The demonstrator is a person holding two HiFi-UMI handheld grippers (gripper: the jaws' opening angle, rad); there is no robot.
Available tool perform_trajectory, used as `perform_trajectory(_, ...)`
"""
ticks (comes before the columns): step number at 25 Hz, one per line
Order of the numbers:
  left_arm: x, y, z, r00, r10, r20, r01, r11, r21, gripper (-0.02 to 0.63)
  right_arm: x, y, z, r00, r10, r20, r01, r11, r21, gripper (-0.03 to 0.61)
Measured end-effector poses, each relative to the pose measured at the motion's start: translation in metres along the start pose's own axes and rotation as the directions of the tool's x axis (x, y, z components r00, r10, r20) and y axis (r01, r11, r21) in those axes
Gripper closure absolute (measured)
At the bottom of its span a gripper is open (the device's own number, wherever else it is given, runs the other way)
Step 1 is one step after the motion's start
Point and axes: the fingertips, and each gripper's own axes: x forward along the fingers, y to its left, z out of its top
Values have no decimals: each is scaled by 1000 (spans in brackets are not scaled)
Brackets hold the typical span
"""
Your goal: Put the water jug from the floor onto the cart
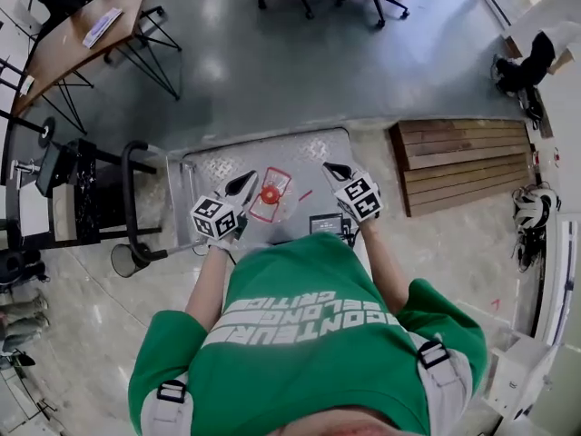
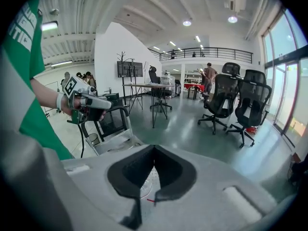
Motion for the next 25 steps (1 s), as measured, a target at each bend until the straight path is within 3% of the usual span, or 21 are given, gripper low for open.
perform_trajectory(12, 24, -6, -2, 999, -28, -24, 28, 1000, 10, 601, -12, -16, -8, 1000, -19, 0, 19, 999, 48, 586)
perform_trajectory(25, 32, -1, -8, 999, -21, -48, 22, 1000, 22, 600, -1, -21, -6, 1000, -6, -8, 6, 1000, 30, 586)
